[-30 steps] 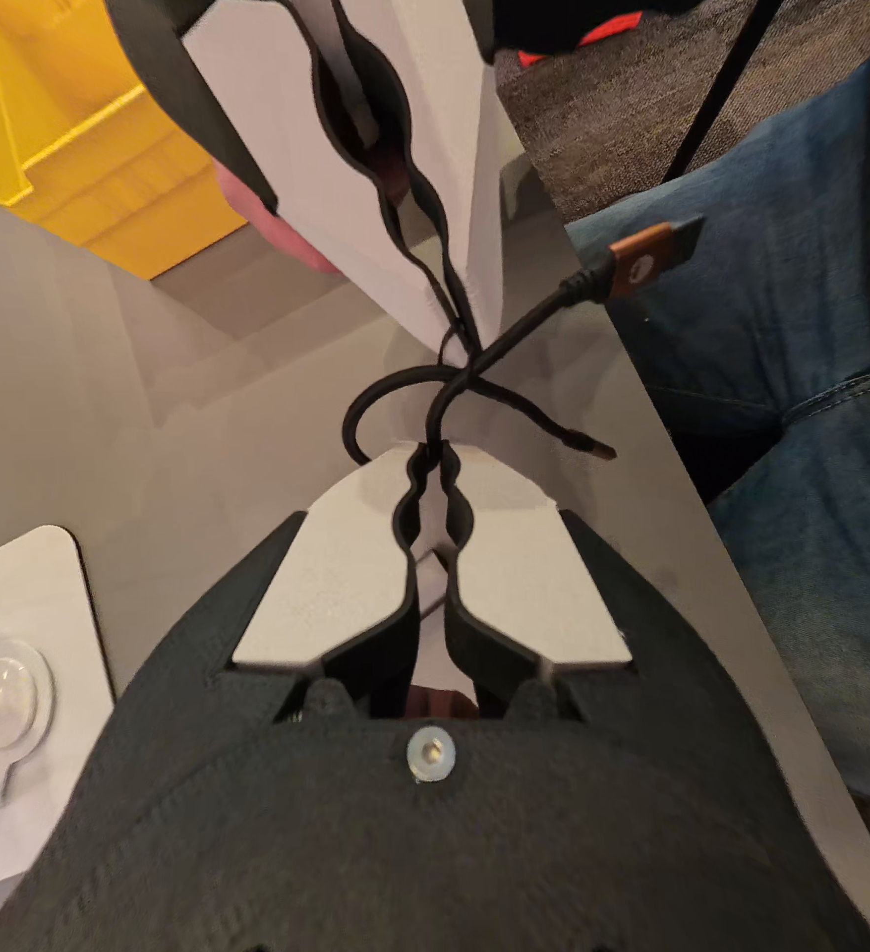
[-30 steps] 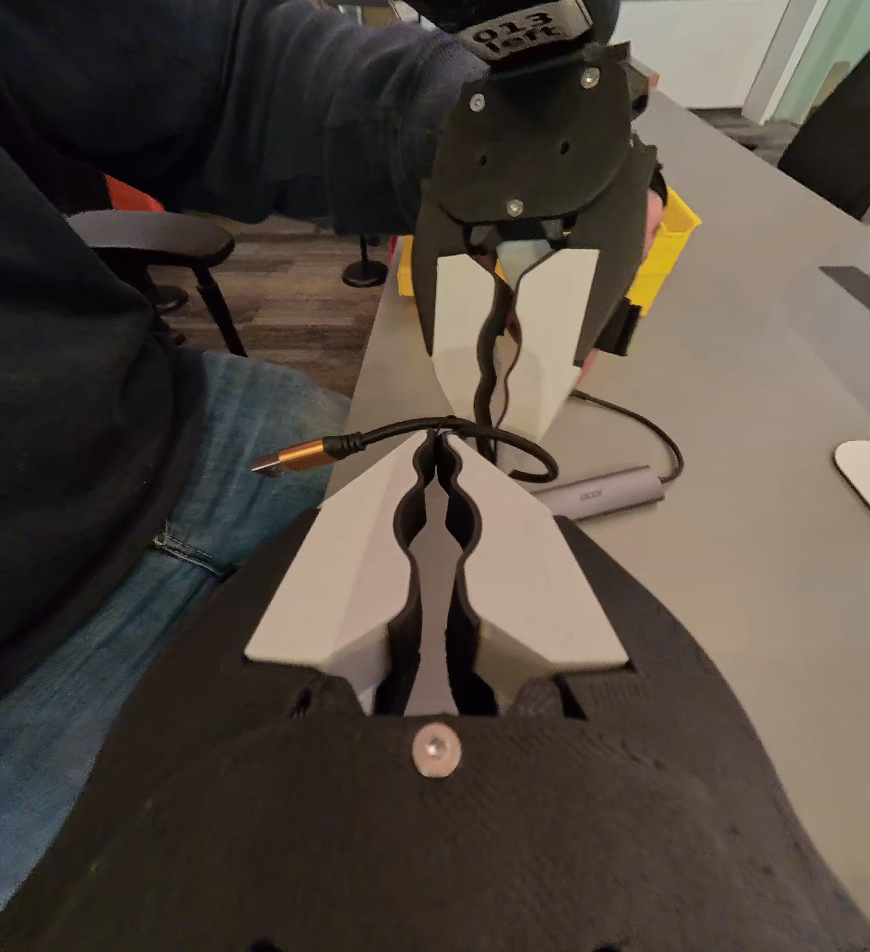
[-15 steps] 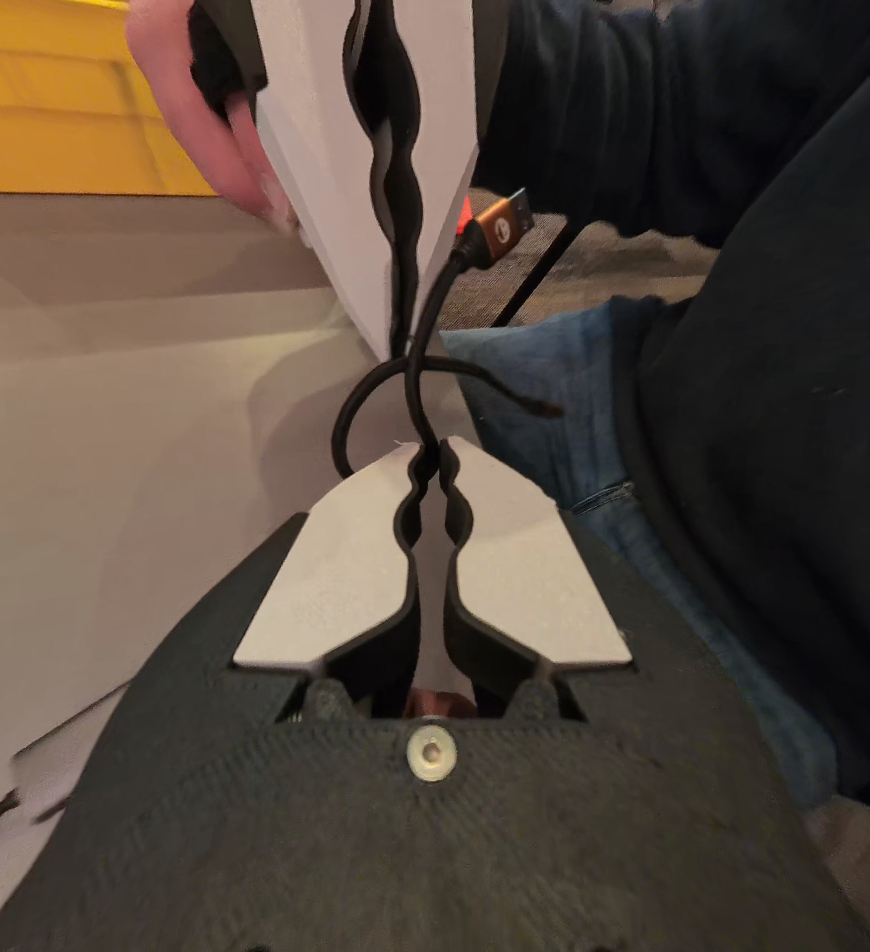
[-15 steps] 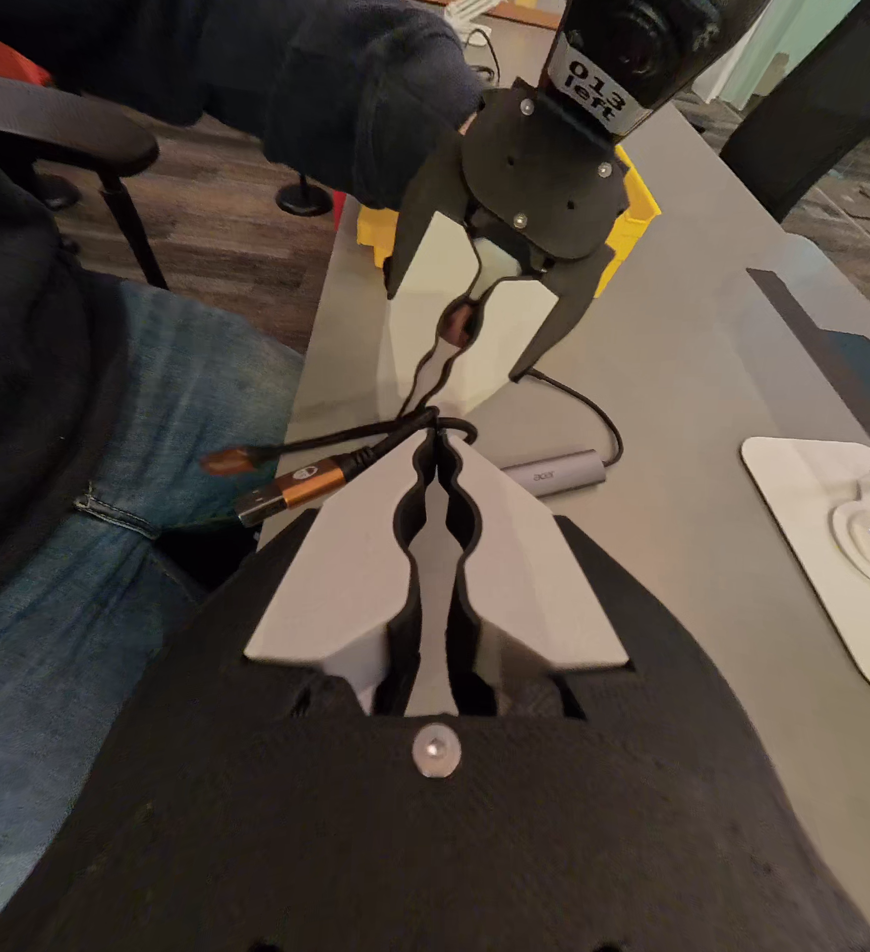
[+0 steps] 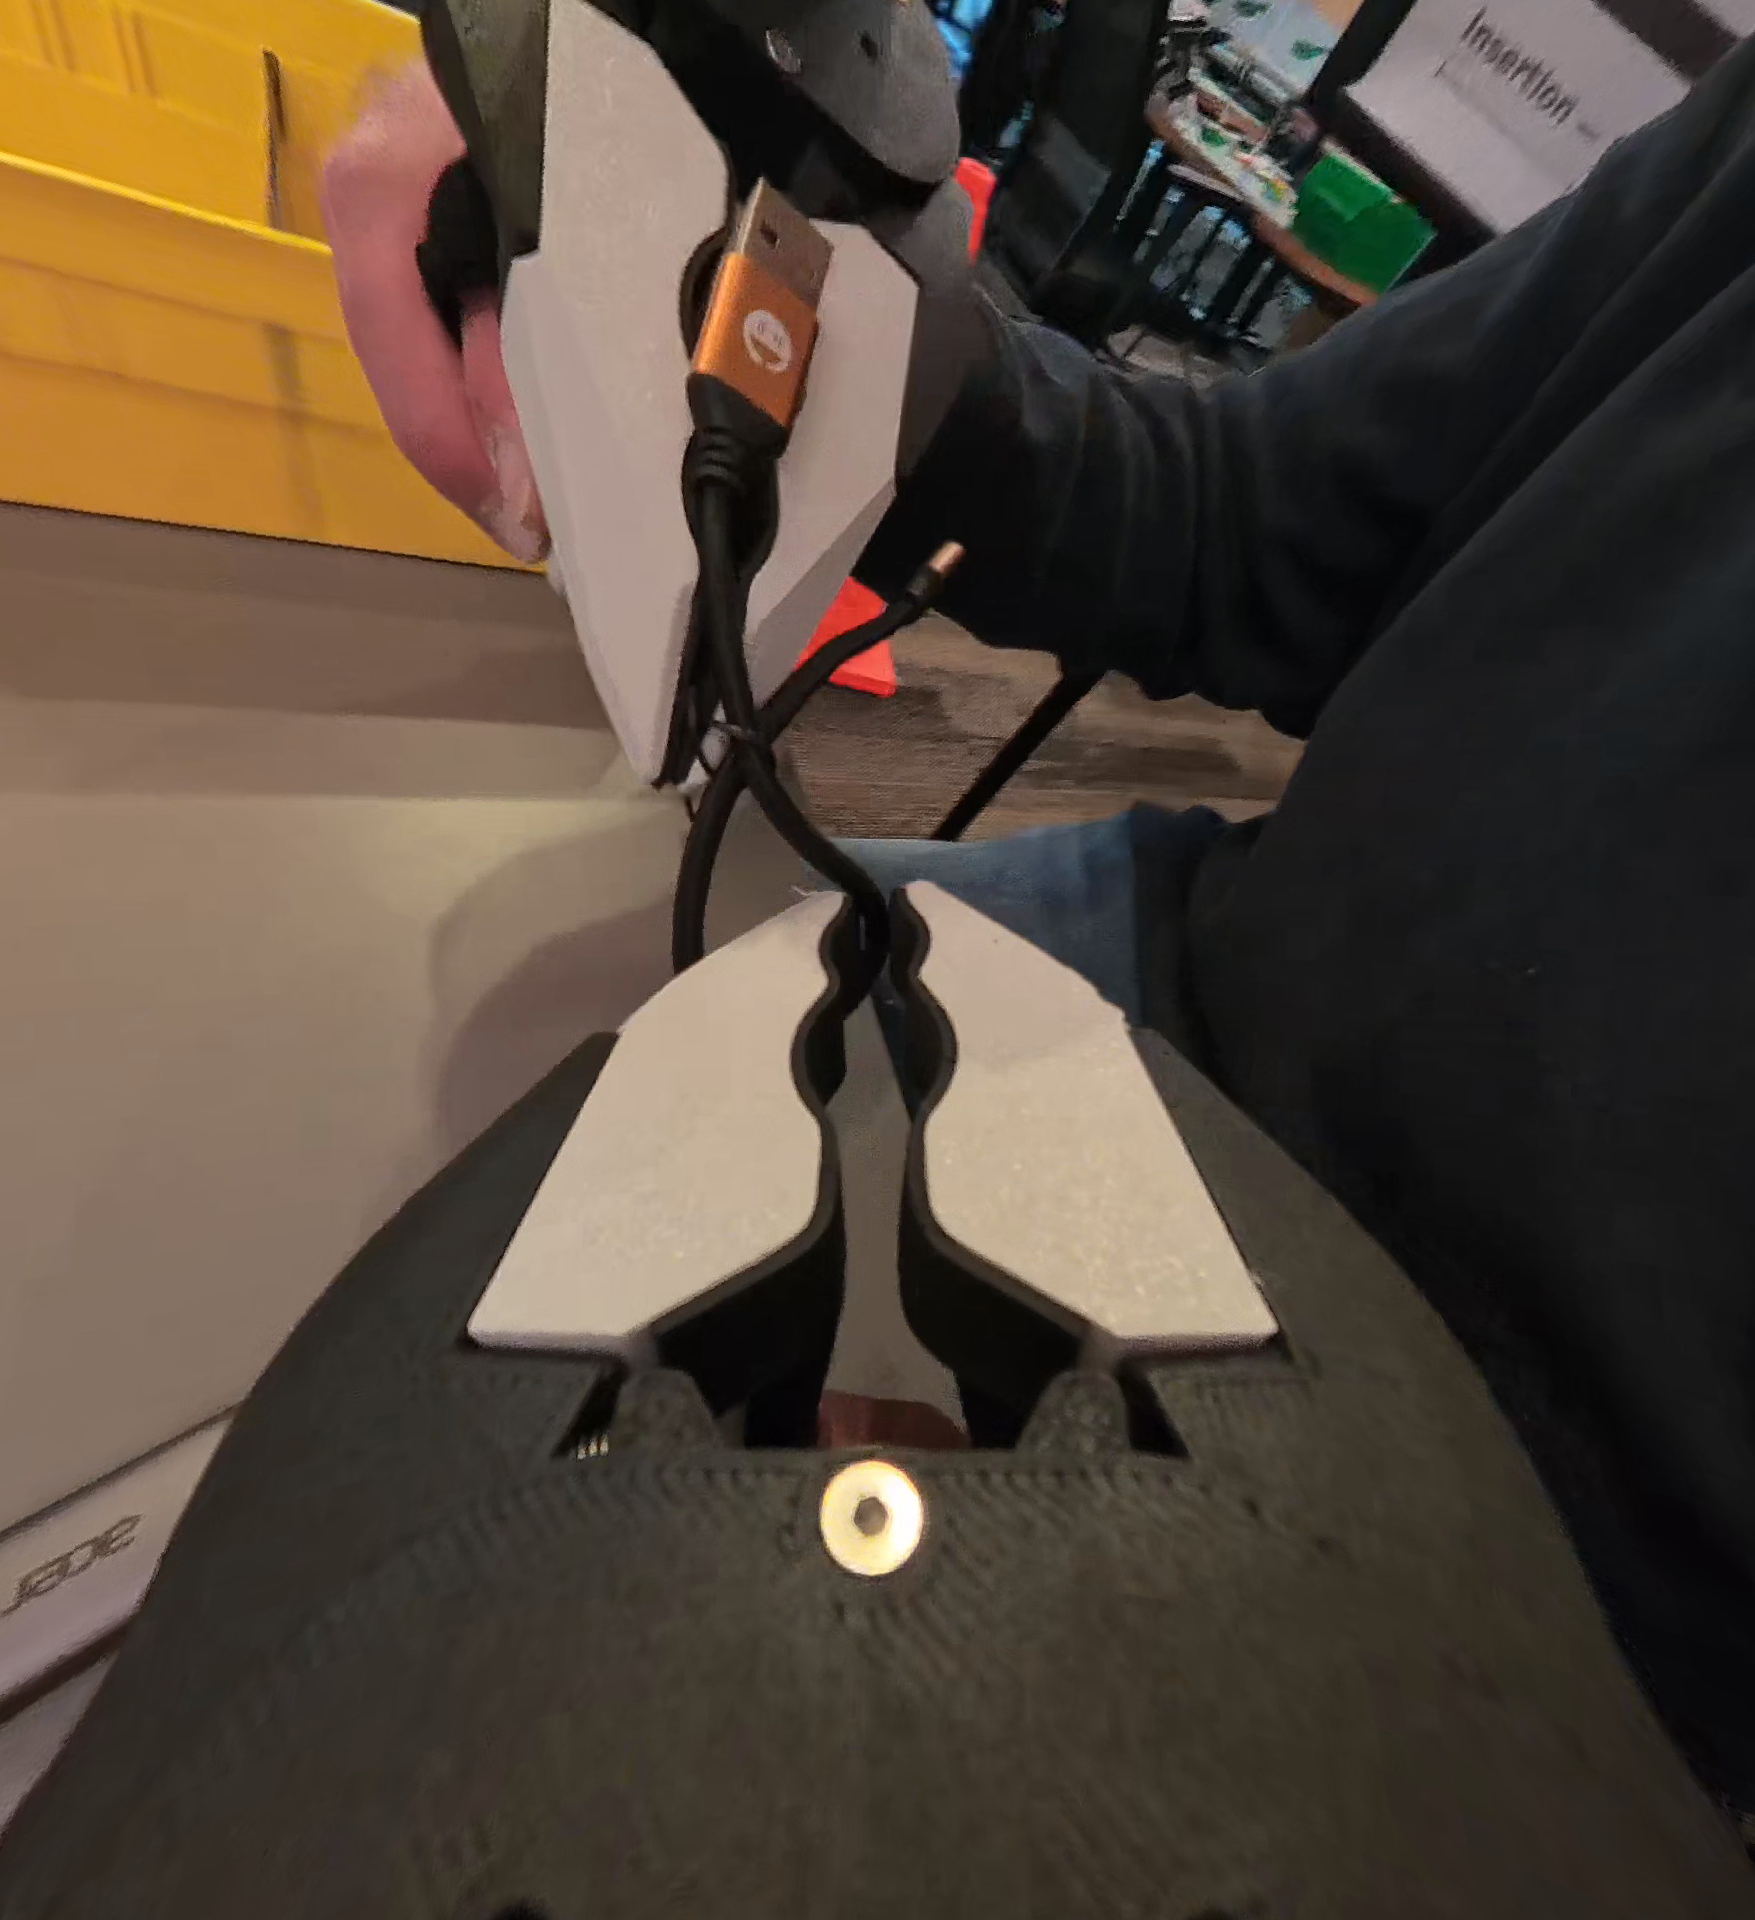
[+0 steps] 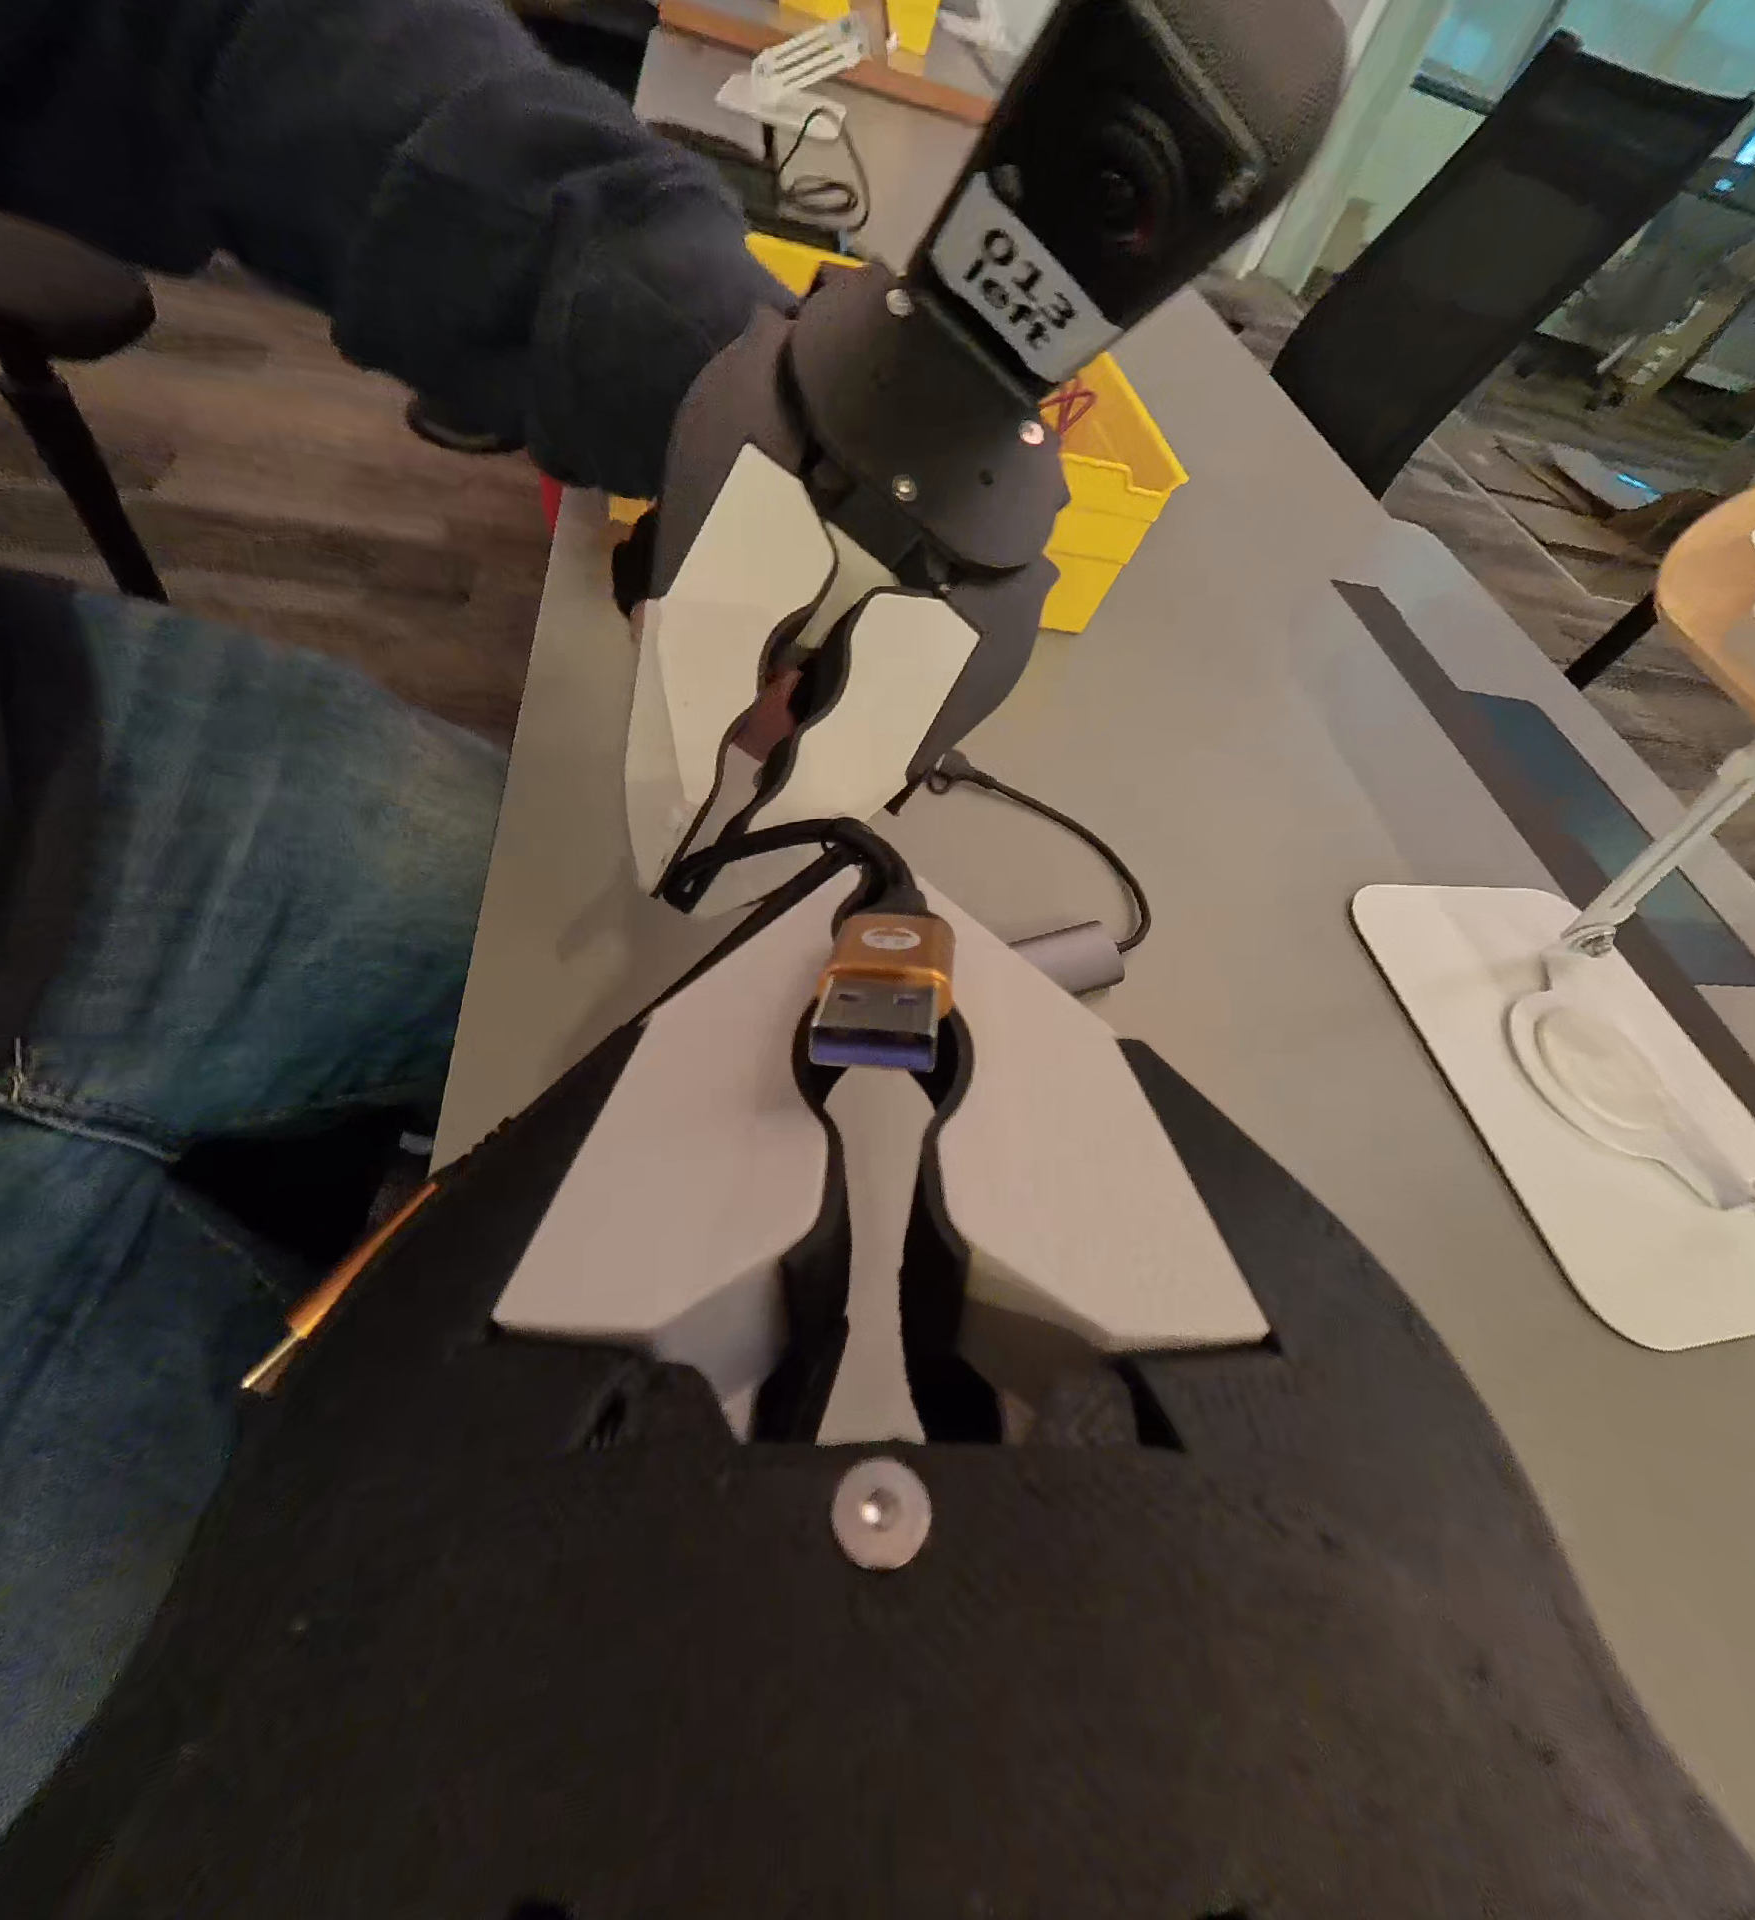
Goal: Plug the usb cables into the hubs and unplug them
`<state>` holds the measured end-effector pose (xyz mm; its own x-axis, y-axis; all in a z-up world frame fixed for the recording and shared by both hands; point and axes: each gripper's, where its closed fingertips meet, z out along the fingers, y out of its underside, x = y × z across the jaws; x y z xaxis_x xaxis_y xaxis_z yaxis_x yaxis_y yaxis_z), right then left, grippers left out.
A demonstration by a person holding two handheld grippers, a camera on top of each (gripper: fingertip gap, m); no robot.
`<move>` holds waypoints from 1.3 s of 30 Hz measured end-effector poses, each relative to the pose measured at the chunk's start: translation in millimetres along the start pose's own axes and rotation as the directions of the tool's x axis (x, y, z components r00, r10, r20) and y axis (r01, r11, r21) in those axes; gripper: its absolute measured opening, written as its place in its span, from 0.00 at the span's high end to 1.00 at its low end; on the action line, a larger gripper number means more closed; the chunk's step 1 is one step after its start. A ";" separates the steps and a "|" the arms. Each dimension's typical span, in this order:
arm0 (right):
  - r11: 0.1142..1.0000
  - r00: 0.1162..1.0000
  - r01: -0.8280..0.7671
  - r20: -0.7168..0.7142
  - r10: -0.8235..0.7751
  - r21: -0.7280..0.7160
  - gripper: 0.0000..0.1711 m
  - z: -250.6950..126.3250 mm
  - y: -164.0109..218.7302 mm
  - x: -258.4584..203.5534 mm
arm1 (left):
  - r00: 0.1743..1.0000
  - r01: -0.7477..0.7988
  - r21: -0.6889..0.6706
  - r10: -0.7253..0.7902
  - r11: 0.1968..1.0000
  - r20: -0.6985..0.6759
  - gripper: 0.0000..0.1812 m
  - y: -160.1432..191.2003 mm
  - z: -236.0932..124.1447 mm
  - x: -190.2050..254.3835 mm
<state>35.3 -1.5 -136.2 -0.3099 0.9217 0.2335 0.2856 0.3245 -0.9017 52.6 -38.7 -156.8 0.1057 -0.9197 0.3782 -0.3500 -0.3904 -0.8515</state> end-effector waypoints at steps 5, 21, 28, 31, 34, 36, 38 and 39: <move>0.990 0.993 -0.105 -0.039 0.109 0.096 1.00 -5.3 -5.6 9.2 | 0.998 0.024 0.127 -0.031 0.992 0.054 0.97 -15.7 0.2 -3.8; 0.962 0.970 -0.241 0.003 0.242 0.130 1.00 -2.6 0.3 8.9 | 0.139 -0.452 -0.522 0.635 0.724 0.760 0.54 -32.0 -39.1 -55.3; 0.974 0.978 -0.211 0.008 0.211 0.083 1.00 1.1 -1.0 2.5 | 0.144 -0.474 -0.642 0.773 0.602 0.618 0.74 -30.8 -15.9 -49.0; 0.983 0.984 -0.176 0.009 0.175 0.046 1.00 -1.4 -0.9 1.1 | 0.300 -0.452 -0.564 0.714 0.691 0.633 0.89 -25.9 -15.2 -49.9; 0.984 0.984 -0.173 0.057 0.170 0.035 1.00 -0.9 1.2 -2.9 | 0.476 -0.416 -0.478 0.633 0.774 0.610 0.96 -23.1 -14.0 -44.7; 0.987 0.986 -0.157 0.064 0.155 0.027 1.00 1.7 2.2 -2.8 | 0.621 -0.348 -0.374 0.510 0.860 0.595 0.97 -18.9 -13.0 -42.8; 0.992 0.991 -0.126 0.039 0.126 0.012 1.00 3.7 1.5 -1.5 | 0.753 -0.251 -0.224 0.336 0.942 0.566 0.97 -18.1 -11.0 -37.8; 0.994 0.993 -0.113 0.031 0.112 0.013 1.00 4.4 0.1 -1.5 | 0.788 -0.220 -0.163 0.273 0.962 0.552 0.98 -18.8 -11.1 -35.8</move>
<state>31.9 -3.8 -138.2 -0.3036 0.9453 0.1196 0.3073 0.2160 -0.9268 45.0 2.0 -150.3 0.5012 -0.8547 -0.1352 -0.5116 -0.1667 -0.8429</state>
